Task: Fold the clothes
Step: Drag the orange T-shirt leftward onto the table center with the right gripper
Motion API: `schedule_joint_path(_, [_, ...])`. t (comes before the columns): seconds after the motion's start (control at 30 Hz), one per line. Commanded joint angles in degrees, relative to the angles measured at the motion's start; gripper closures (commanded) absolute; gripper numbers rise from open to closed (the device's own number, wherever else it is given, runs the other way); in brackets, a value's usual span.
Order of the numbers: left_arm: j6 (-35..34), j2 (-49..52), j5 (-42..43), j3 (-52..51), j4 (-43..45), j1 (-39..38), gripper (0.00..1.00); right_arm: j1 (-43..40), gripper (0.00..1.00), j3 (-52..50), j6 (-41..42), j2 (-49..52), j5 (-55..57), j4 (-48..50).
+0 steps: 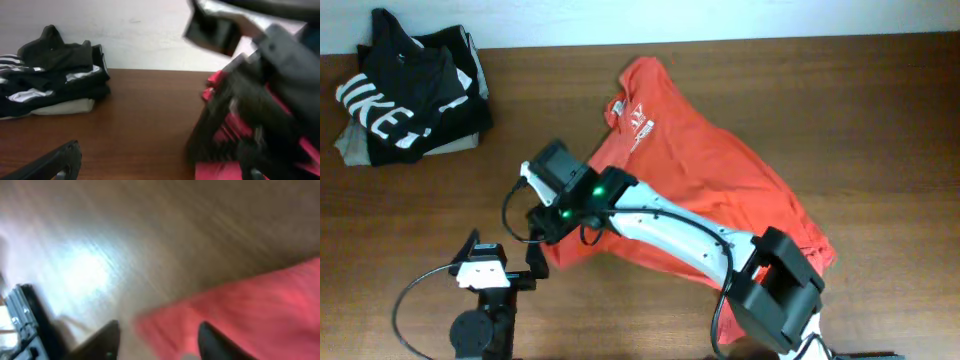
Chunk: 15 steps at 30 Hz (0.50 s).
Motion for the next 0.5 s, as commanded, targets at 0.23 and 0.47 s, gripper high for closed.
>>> schedule_joint_path(0.23, [1.18,-0.26,2.10,-0.17,-0.42,0.04,0.01,-21.00,0.01,13.57,0.31,-5.20,6.29,-22.40])
schedule_joint_path(0.47, [1.18,-0.26,2.10,-0.17,-0.42,0.04,0.01,-46.42,0.01,13.88,0.26,-4.42,6.32,-37.38])
